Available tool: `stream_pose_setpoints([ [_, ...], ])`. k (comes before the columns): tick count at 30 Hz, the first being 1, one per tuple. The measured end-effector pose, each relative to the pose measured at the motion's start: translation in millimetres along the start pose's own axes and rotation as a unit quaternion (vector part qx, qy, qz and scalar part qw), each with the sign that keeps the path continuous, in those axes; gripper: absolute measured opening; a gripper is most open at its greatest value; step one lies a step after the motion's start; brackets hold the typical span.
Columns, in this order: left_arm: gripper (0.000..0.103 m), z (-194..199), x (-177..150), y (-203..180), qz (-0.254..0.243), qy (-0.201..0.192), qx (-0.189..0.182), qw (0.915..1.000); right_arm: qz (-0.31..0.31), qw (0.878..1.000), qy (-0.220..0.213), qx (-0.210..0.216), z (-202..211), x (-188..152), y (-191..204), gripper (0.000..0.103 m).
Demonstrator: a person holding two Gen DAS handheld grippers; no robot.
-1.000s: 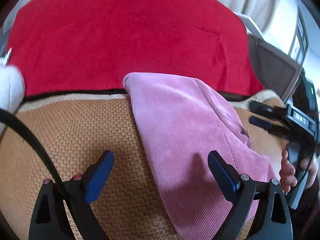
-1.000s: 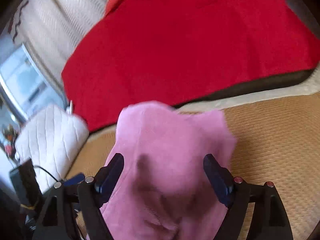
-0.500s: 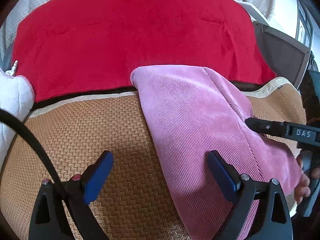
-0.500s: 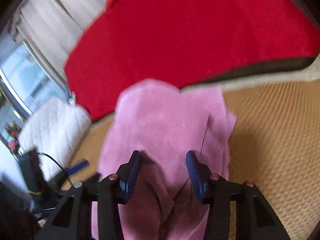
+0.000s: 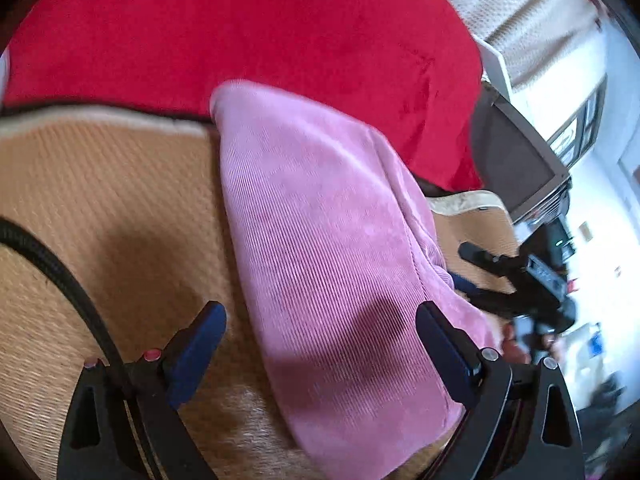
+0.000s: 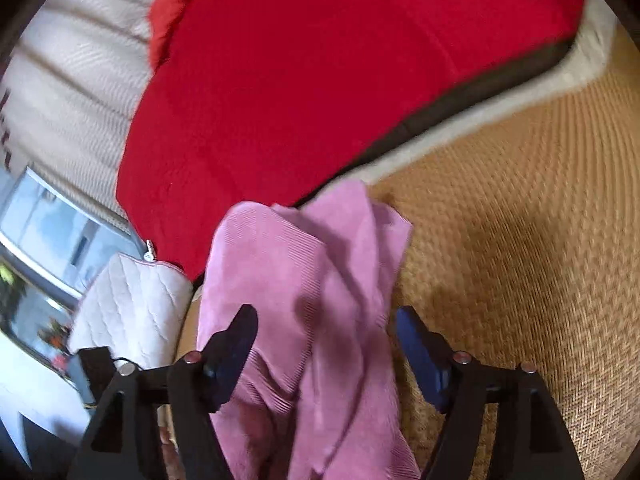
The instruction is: Fold large clothes
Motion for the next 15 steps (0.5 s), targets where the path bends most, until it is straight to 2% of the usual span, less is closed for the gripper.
stream_pose_setpoints([
  [3,0.096,-2,2,4,0.025,0.011,-0.027,0.9993,-0.038,0.999,0.008,0.026,-1,2,-20,0.076],
  [6,0.096,-9,8,4,0.042,0.018,-0.055,0.9974,-0.042,0.998,0.014,0.050,2,2,-25,0.076],
  [15,0.096,-28,10,3,0.046,0.039,-0.071,0.9957,-0.021,0.995,0.080,0.054,-37,-9,-19,0.076],
])
Point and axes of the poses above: each gripper's, at about its wrist camera, not at the fingertips, and z roughly against the way its jaws point, y to its left, x to its top, the point moved 3 cm from there along -z, roughly the way its jaws point, and after that the axes turned 10 degrees about x, right-handed, at the moved point
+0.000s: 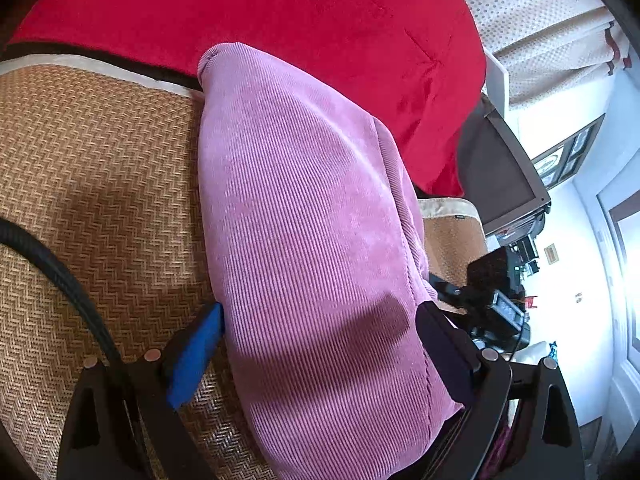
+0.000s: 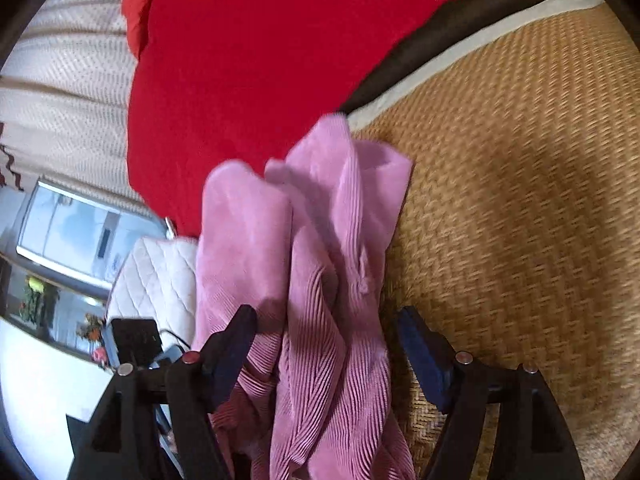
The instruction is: Fold large clothes
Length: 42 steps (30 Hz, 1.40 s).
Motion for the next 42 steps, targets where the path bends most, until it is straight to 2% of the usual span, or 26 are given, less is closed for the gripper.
stream_pose_setpoints([
  [2,0.096,-2,2,1,0.003,0.003,-0.006,1.0000,0.006,1.000,0.001,0.006,-6,0,1,0.076],
  [10,0.095,-5,6,4,0.000,0.001,-0.018,0.9998,0.001,0.996,-0.009,0.085,-26,3,11,0.079],
  [12,0.088,-5,6,-3,-0.010,-0.008,-0.012,0.9998,0.005,0.995,-0.016,0.096,-29,1,15,0.081],
  [14,0.074,-3,6,-9,-0.025,-0.020,0.002,0.9995,0.017,0.996,-0.024,0.086,-33,-1,20,0.081],
  [16,0.068,-1,8,-12,-0.027,-0.030,0.005,0.9992,0.032,0.997,-0.033,0.059,-34,-4,29,0.079],
  [17,0.062,1,9,-11,-0.024,-0.034,0.006,0.9991,0.036,0.997,-0.038,0.052,-37,-3,34,0.076],
  [20,0.056,6,10,-13,-0.026,-0.047,0.011,0.9985,0.073,0.996,-0.056,0.011,-37,-10,52,0.062],
  [26,0.052,23,7,-28,-0.052,-0.066,0.027,0.9961,0.114,0.990,-0.079,-0.018,-32,-20,84,0.050],
  [29,0.052,35,2,-31,-0.062,-0.072,0.028,0.9951,0.133,0.988,-0.082,-0.017,-31,-28,101,0.049],
  [37,0.051,67,-16,-33,-0.077,-0.074,0.044,0.9933,0.146,0.986,-0.074,-0.004,-15,-62,114,0.048],
  [40,0.052,63,-29,-32,-0.085,-0.059,0.068,0.9924,0.139,0.988,-0.073,-0.004,-18,-79,109,0.048],
  [42,0.056,50,-37,-28,-0.092,-0.035,0.106,0.9895,0.126,0.990,-0.067,-0.023,-23,-87,97,0.048],
])
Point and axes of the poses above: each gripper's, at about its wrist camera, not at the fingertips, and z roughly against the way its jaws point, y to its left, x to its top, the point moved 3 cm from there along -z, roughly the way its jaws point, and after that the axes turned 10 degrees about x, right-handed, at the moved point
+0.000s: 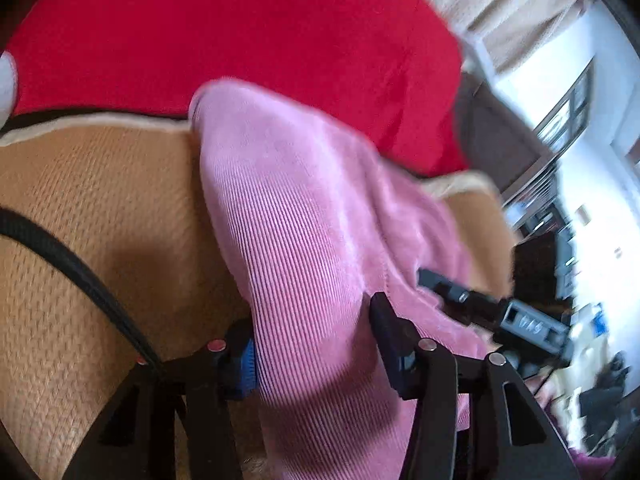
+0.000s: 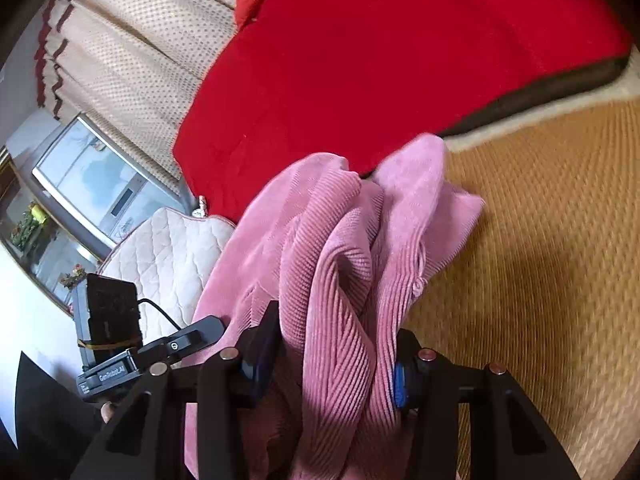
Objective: Fold large clothes
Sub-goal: 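Lower the folded jacket onto the mat and open the right tool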
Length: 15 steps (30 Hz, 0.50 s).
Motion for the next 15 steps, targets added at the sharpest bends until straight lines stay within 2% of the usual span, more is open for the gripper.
stream_pose_setpoints([
  [2,0.063,-10,-6,2,-0.001,0.005,0.027,0.9996,-0.005,1.000,0.008,-0.026,-6,-6,-9,0.048],
  [4,0.065,-9,-4,5,0.010,0.008,0.024,0.9996,-0.020,1.000,0.009,-0.022,-8,-6,-15,0.049],
  [6,0.065,-3,-2,3,0.007,0.009,0.033,0.9994,-0.038,0.999,0.011,-0.023,-4,-5,-16,0.057],
  [8,0.065,7,-4,2,-0.010,0.000,0.051,0.9986,-0.041,0.999,0.003,-0.035,5,-3,-13,0.060],
  [12,0.066,29,-5,-10,-0.045,-0.031,0.075,0.9957,-0.010,0.996,-0.031,-0.080,38,-1,3,0.060],
  [15,0.068,44,-6,-18,-0.049,-0.053,0.076,0.9945,0.031,0.994,-0.062,-0.083,57,9,28,0.062],
])
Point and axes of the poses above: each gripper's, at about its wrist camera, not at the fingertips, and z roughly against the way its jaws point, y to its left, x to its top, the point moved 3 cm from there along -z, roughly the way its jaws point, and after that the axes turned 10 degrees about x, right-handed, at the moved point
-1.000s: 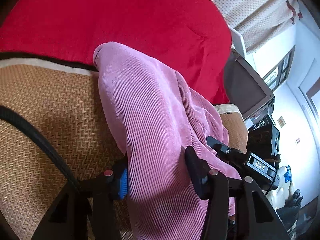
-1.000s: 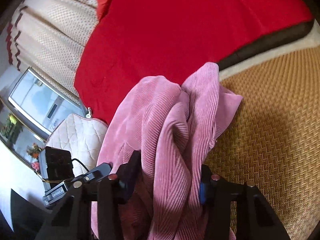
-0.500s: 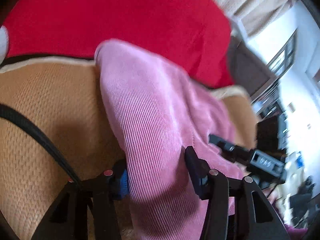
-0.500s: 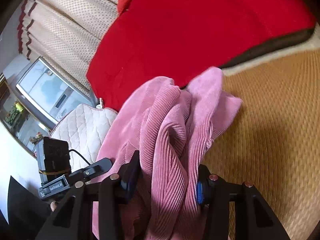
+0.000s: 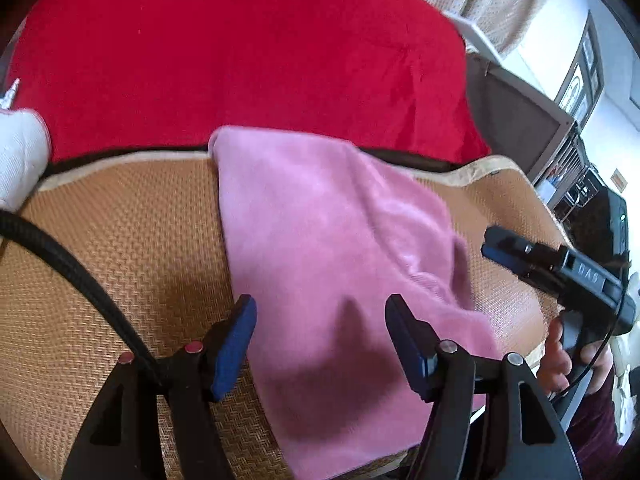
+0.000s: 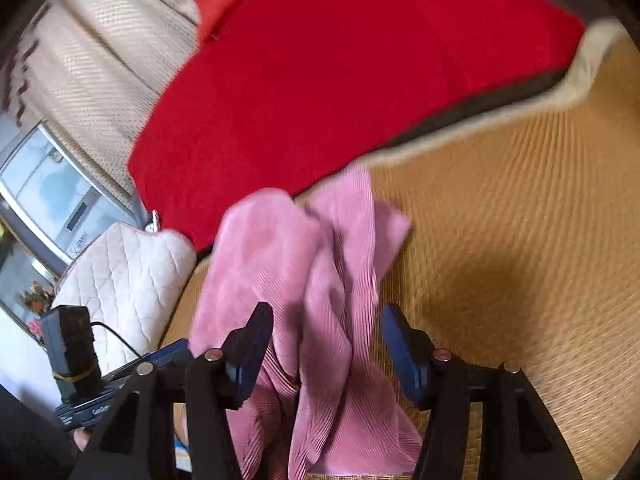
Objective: Fold large clothes
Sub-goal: 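Lower the folded jacket onto the mat and open the right tool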
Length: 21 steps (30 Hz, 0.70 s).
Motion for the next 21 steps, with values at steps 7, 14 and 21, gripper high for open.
stream_pose_setpoints([
  [7,0.068,-8,-20,3,-0.021,0.016,0.079,0.9965,0.059,0.998,0.030,0.002,-35,10,39,0.060],
  [14,0.075,-11,-24,-13,-0.064,-0.005,0.131,0.9894,0.055,0.990,0.094,-0.094,-94,-5,12,0.060],
  [21,0.086,76,-35,-36,-0.049,-0.119,0.229,0.9647,0.082,0.989,0.053,-0.108,-10,-12,59,0.060],
])
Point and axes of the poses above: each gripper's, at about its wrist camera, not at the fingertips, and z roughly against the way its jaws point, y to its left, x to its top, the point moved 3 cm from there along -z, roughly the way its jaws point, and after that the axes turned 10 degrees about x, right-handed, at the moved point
